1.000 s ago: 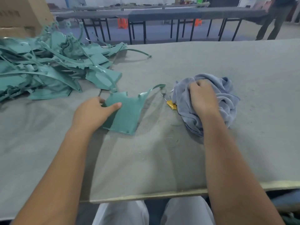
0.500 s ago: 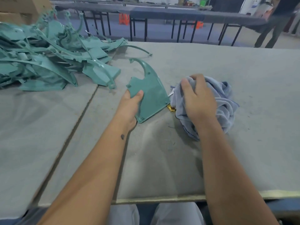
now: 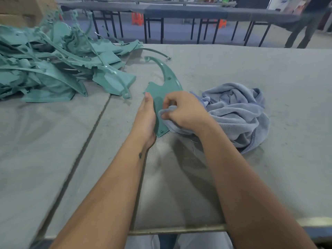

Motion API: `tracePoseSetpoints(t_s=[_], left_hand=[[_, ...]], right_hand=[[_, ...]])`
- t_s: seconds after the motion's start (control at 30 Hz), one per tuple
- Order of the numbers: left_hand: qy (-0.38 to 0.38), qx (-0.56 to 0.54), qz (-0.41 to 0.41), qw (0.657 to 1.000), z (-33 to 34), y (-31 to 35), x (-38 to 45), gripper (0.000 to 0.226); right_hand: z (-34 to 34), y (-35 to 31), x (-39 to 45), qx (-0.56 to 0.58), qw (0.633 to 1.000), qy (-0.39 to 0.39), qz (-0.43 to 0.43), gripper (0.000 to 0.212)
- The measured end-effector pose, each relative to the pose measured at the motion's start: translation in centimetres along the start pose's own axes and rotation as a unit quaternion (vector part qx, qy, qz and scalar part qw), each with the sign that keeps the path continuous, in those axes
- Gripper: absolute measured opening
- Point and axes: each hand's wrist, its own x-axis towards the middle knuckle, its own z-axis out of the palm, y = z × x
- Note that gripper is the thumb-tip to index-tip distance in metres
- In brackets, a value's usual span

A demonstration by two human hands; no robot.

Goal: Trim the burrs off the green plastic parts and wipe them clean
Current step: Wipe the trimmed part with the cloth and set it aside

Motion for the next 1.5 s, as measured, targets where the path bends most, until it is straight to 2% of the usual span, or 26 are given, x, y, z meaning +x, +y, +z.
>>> tracePoseSetpoints(t_s=[0.1,0.2,0.27,0.33,0.4,0.47,0.57,0.63,0.73,0.8,0.87,1.07,1.1,1.17,1.23,1.3,1.33,1.37,1.5], left_hand=[[-0.023,-0.015,0.023,0.999,-0.1,-0.3,-0.1,0.021],[-0.030,-0.019,0.032,0.999,-0.1,-0.4,-0.4,0.020],[-0.022,-0.036,0.031,0.999,-0.1,-0.3,-0.3,0.020],[-0.010,-0.060,0.025,0.998,-0.1,-0.1,-0.1,0.020],[-0.003,-0.067,0.028,0.997,-0.1,-0.1,0.0,0.020],[-0.006,-0.065,0.031,0.997,0.0,-0.1,-0.1,0.021],[-0.002,-0.066,0.029,0.997,0.0,-0.1,-0.3,0.021],[0.003,-0.061,0.027,0.998,-0.1,-0.1,-0.2,0.021],[0.004,-0.046,0.026,0.999,0.0,-0.2,-0.3,0.020],[0.006,-0.046,0.023,0.999,0.0,-0.2,-0.2,0.020],[0.008,-0.049,0.025,0.998,0.1,-0.1,-0.2,0.020],[0.009,-0.024,0.050,0.998,0.4,0.1,-0.5,0.022],[0.010,-0.020,0.054,0.998,0.3,0.2,-0.6,0.021],[0.024,-0.017,0.061,0.998,0.0,0.7,-0.5,0.018],[0.039,-0.027,0.063,0.997,-0.7,1.3,-0.5,0.014],[0.043,-0.037,0.060,0.997,-1.2,1.7,-0.6,0.013],[0.041,-0.038,0.061,0.997,-1.3,1.8,-0.7,0.013],[0.039,-0.038,0.065,0.996,-1.3,1.9,-0.9,0.014],[0.029,-0.064,0.070,0.995,-0.7,2.1,-1.5,0.015]], right_hand=[[-0.1,1.6,0.8,0.019,0.989,0.118,0.082,0.005],[0.1,2.6,0.8,-0.061,0.972,0.188,0.127,0.007],[0.6,2.4,0.5,-0.082,0.979,0.155,0.101,0.010],[0.9,2.0,0.3,-0.061,0.995,0.061,0.048,0.003],[0.7,1.3,-0.1,-0.053,0.998,-0.041,-0.013,0.012],[0.5,0.8,-0.4,-0.046,0.994,-0.094,-0.038,0.018],[0.3,0.9,-0.5,-0.018,0.995,-0.095,-0.007,0.016],[0.2,1.6,-0.2,-0.022,0.997,-0.062,0.034,0.008],[0.1,2.5,-0.1,-0.125,0.988,0.040,0.081,0.011],[0.5,2.7,-0.1,-0.158,0.983,0.058,0.078,0.013],[0.6,2.5,0.0,-0.162,0.984,0.043,0.060,0.011],[0.1,2.1,-0.1,-0.058,0.996,-0.064,0.001,0.011],[0.1,2.4,-0.3,-0.019,0.999,-0.039,0.009,0.011],[-0.4,3.4,-0.5,0.072,0.990,0.107,0.054,0.013],[-1.2,4.6,-0.6,0.170,0.943,0.265,0.105,0.010],[-1.9,5.5,-0.8,0.268,0.889,0.346,0.134,0.003],[-2.0,5.8,-0.9,0.296,0.874,0.362,0.129,0.004],[-1.9,5.8,-0.9,0.304,0.875,0.361,0.106,0.007],[-0.2,5.0,-0.5,0.170,0.959,0.228,-0.012,0.012]])
